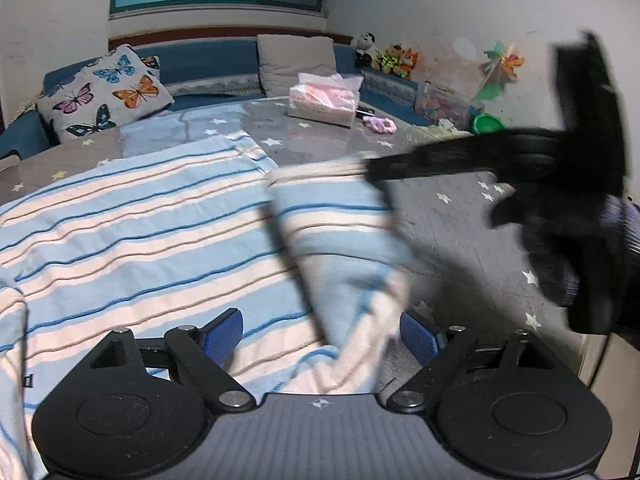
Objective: Fold clothes
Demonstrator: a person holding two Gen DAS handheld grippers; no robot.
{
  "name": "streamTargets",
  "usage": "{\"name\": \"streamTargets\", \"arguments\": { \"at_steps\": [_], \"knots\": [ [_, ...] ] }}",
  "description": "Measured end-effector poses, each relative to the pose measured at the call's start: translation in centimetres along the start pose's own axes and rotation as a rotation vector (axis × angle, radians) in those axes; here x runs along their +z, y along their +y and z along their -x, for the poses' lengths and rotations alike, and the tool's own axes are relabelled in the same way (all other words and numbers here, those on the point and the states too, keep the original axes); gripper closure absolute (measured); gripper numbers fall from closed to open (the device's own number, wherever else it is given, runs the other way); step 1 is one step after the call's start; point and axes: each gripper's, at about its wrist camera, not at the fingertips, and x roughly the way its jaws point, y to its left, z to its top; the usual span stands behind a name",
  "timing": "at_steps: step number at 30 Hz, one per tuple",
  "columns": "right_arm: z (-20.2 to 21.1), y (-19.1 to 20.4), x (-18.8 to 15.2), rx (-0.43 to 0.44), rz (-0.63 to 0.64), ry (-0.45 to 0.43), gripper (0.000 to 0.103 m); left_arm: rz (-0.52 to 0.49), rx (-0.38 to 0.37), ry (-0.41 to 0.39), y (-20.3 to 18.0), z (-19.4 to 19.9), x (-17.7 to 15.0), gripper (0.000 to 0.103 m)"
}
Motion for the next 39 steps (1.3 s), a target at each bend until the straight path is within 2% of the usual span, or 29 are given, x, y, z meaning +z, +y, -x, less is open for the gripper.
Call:
{"name": "streamTargets", "arguments": {
  "at_steps": [6, 11, 13, 15, 17, 19, 21, 27, 30, 32, 34, 39],
  "knots": [
    [4.1, -1.6, -2.2, -0.096, -0.013, 0.019, 0.098, 0.015, 0.029, 0.0, 0.6, 0.3, -0.5, 0.014],
    [6.2, -2.6, -4.3, -0.167, 0.008, 0.071, 0.097, 0.02, 0.059, -0.018, 1.2, 1.3, -0.9, 0.004],
    [6.5, -2.6, -4.4, -0.189, 0.026, 0.082, 0.092, 0.031, 0.07, -0.028, 1.6, 1.7, -1.0, 0.0],
    [6.9, -2.2, -4.2, -0.214, 0.059, 0.062, 0.086, 0.045, 0.077, -0.037, 2.0, 2.2, -1.0, 0.0],
    [7.1, -1.4, -3.8, -0.222, 0.097, 0.03, 0.084, 0.063, 0.084, -0.037, 2.5, 2.5, -1.0, 0.0],
    [6.6, -0.7, -3.3, -0.178, 0.12, 0.019, 0.083, 0.082, 0.094, -0.036, 3.1, 2.8, -1.1, 0.0],
    [5.3, 0.3, -2.9, -0.101, 0.146, 0.026, 0.071, 0.101, 0.116, -0.039, 3.7, 3.2, -1.2, 0.0],
    [-0.2, 2.3, -2.6, 0.025, 0.186, 0.091, 0.071, 0.195, 0.227, -0.072, 7.3, 5.6, -2.0, 0.0],
    [-2.4, 2.0, -2.9, 0.007, 0.177, 0.139, 0.071, 0.257, 0.306, -0.081, 10.2, 6.9, -2.3, 0.0],
    [-3.1, 1.2, -3.2, -0.002, 0.149, 0.165, 0.066, 0.3, 0.36, -0.085, 12.4, 7.6, -2.5, 0.0],
    [-3.1, 0.9, -3.2, 0.004, 0.143, 0.167, 0.066, 0.334, 0.411, -0.082, 14.4, 7.7, -2.4, 0.0],
    [-3.0, 1.0, -3.4, 0.008, 0.153, 0.166, 0.056, 0.366, 0.508, -0.054, 18.2, 6.9, -2.3, 0.001]
  ]
}}
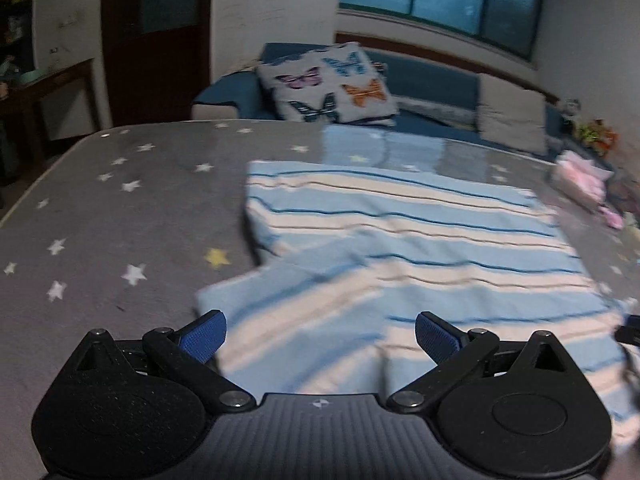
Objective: Fold clothes
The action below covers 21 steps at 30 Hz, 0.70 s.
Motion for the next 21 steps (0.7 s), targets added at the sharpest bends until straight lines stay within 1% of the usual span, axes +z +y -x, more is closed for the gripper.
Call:
{"name": "streamTargets", "arguments": {
  "at_steps": [1, 3, 6, 9, 11, 12, 14, 15, 16, 17, 18, 19, 21],
  "knots": [
    [-0.1, 0.0, 0.0, 0.002, 0.001, -0.001, 0.054, 0.002, 0.013, 0.005, 0.3, -0.4, 0.2, 0.002],
    [-0.2, 0.1, 0.1, 0.009, 0.005, -0.003, 0.047, 0.007, 0.031, 0.014, 0.8, -1.0, 0.4, 0.004],
    [-0.2, 0.3, 0.0, 0.003, 0.015, -0.003, 0.046, 0.033, 0.038, 0.017, 1.8, -1.3, 0.4, 0.008],
    [-0.2, 0.3, 0.0, 0.005, 0.013, -0.003, 0.046, 0.073, 0.028, 0.022, 2.9, -1.2, 0.2, 0.018],
    [-0.2, 0.3, 0.0, 0.008, 0.012, -0.003, 0.045, 0.086, 0.022, 0.029, 3.3, -1.2, 0.0, 0.033],
    [-0.2, 0.4, 0.0, 0.007, 0.013, -0.003, 0.043, 0.09, 0.018, 0.033, 3.5, -1.3, -0.1, 0.037],
    [-0.3, 0.5, 0.0, 0.005, 0.015, -0.006, 0.042, 0.098, 0.011, 0.04, 3.9, -1.3, -0.3, 0.053],
    [-0.3, 0.6, 0.0, 0.003, 0.017, -0.007, 0.041, 0.102, 0.009, 0.039, 4.0, -1.3, -0.4, 0.057],
    [-0.3, 0.7, -0.1, 0.001, 0.019, -0.008, 0.04, 0.109, 0.007, 0.035, 4.1, -1.2, -0.5, 0.069],
    [-0.3, 0.7, -0.1, -0.001, 0.019, -0.009, 0.04, 0.121, 0.008, 0.032, 4.4, -1.1, -0.5, 0.085],
    [-0.3, 0.7, -0.1, -0.002, 0.019, -0.01, 0.04, 0.136, 0.012, 0.028, 4.7, -1.0, -0.5, 0.091],
    [-0.3, 0.7, -0.1, -0.001, 0.018, -0.01, 0.04, 0.151, 0.014, 0.023, 5.0, -0.8, -0.5, 0.093],
    [-0.3, 0.7, -0.1, -0.001, 0.018, -0.011, 0.039, 0.18, 0.032, 0.013, 5.5, -0.4, -0.6, 0.094]
  ]
}}
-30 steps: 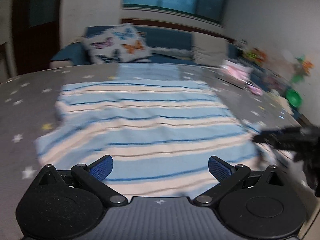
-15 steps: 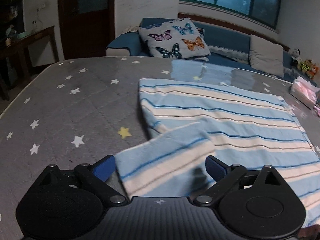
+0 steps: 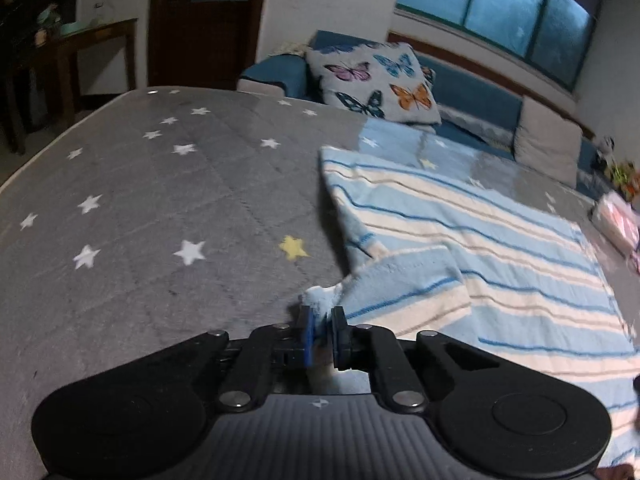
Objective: Fold clothes
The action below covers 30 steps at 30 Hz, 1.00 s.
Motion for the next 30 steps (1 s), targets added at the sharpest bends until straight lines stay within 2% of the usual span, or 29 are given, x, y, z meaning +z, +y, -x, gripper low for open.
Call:
{"name": "streamTargets", "arguments": {
  "at_steps": [1, 8, 13, 15, 16, 17, 20, 22, 23, 24, 25, 26, 30],
  "knots": [
    [0.0, 0.0, 0.0, -0.001, 0.001, 0.0, 0.039, 0.007, 0.013, -0.008, 0.2, 0.3, 0.0, 0.099],
    [0.0, 0.2, -0.1, -0.003, 0.008, 0.0, 0.036, 0.051, 0.051, -0.071, 1.9, 3.3, -0.5, 0.1],
    [0.1, 0.1, -0.1, -0.003, 0.005, 0.0, 0.035, 0.024, -0.011, -0.046, 1.2, 3.3, -0.5, 0.096],
    [0.1, 0.1, -0.1, -0.001, 0.001, -0.001, 0.035, 0.007, -0.012, -0.033, 0.4, 2.6, -0.6, 0.078],
    [0.1, 0.1, -0.1, 0.0, -0.001, -0.002, 0.035, -0.002, -0.011, -0.025, 0.0, 2.2, -0.6, 0.057],
    [0.1, 0.0, -0.2, -0.001, -0.002, -0.002, 0.035, -0.007, -0.006, -0.021, -0.3, 1.8, -0.7, 0.045],
    [0.1, 0.1, -0.2, -0.002, -0.002, -0.004, 0.035, -0.019, 0.0, -0.01, -1.0, 0.5, -0.6, 0.045],
    [0.1, 0.0, -0.2, 0.0, -0.005, -0.005, 0.035, -0.025, 0.001, -0.002, -1.3, -0.3, -0.5, 0.047],
    [0.1, 0.0, -0.2, 0.001, -0.006, -0.005, 0.035, -0.03, 0.002, -0.002, -1.4, -0.5, -0.5, 0.054],
    [0.1, 0.0, -0.2, 0.0, -0.005, -0.005, 0.034, -0.037, 0.005, -0.006, -1.5, -0.7, -0.6, 0.062],
    [0.1, 0.0, -0.2, 0.0, -0.004, -0.005, 0.034, -0.043, 0.007, -0.01, -1.6, -0.8, -0.6, 0.085],
    [0.1, 0.0, -0.3, -0.001, -0.003, -0.005, 0.034, -0.04, 0.012, -0.016, -1.5, -0.8, -0.6, 0.095],
    [0.1, 0.0, -0.3, -0.003, 0.001, -0.005, 0.034, 0.002, 0.072, -0.07, -0.2, 0.5, -0.9, 0.1]
  ]
}}
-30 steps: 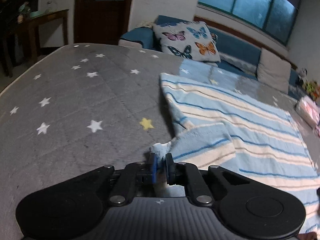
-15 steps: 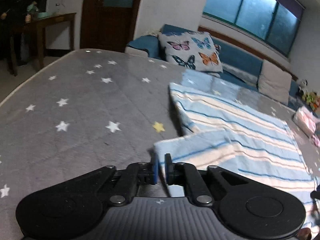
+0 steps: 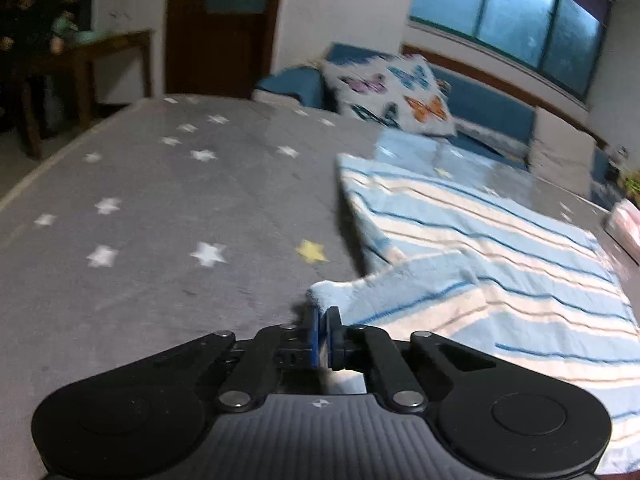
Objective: Fold clothes
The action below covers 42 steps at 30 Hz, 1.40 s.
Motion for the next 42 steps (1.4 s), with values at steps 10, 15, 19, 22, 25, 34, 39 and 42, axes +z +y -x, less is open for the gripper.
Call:
{"name": "streamTargets", "arguments": {
  "at_steps": [10, 15, 19, 22, 25, 34, 39, 42],
  "knots": [
    [0.2, 0.0, -0.3, -0.005, 0.015, -0.001, 0.028, 0.083, 0.253, -0.061, 5.7, 7.1, -2.2, 0.1],
    [0.1, 0.1, -0.2, -0.005, 0.025, 0.004, 0.026, 0.107, 0.305, 0.017, 7.5, 6.3, -4.2, 0.098],
    [0.1, 0.0, -0.1, -0.004, 0.03, 0.013, 0.026, 0.08, 0.355, 0.04, 7.4, 5.9, -4.1, 0.092],
    [0.3, -0.1, -0.1, -0.002, 0.022, 0.017, 0.026, 0.072, 0.36, 0.02, 7.1, 6.8, -3.5, 0.079],
    [0.7, -0.1, 0.0, 0.002, 0.015, 0.013, 0.027, 0.071, 0.307, -0.026, 6.0, 7.8, -2.3, 0.054],
    [1.7, 2.5, 0.1, 0.069, 0.099, 0.014, 0.026, -0.111, 0.048, -0.004, -2.0, 5.3, -1.1, 0.034],
    [1.9, 5.8, -0.5, 0.169, 0.211, 0.038, 0.026, -0.251, -0.042, 0.034, -5.8, 4.6, -3.2, 0.024],
    [1.7, 7.6, -1.3, 0.213, 0.291, 0.062, 0.026, -0.308, -0.059, 0.045, -6.7, 4.7, -4.5, 0.022]
  ]
}}
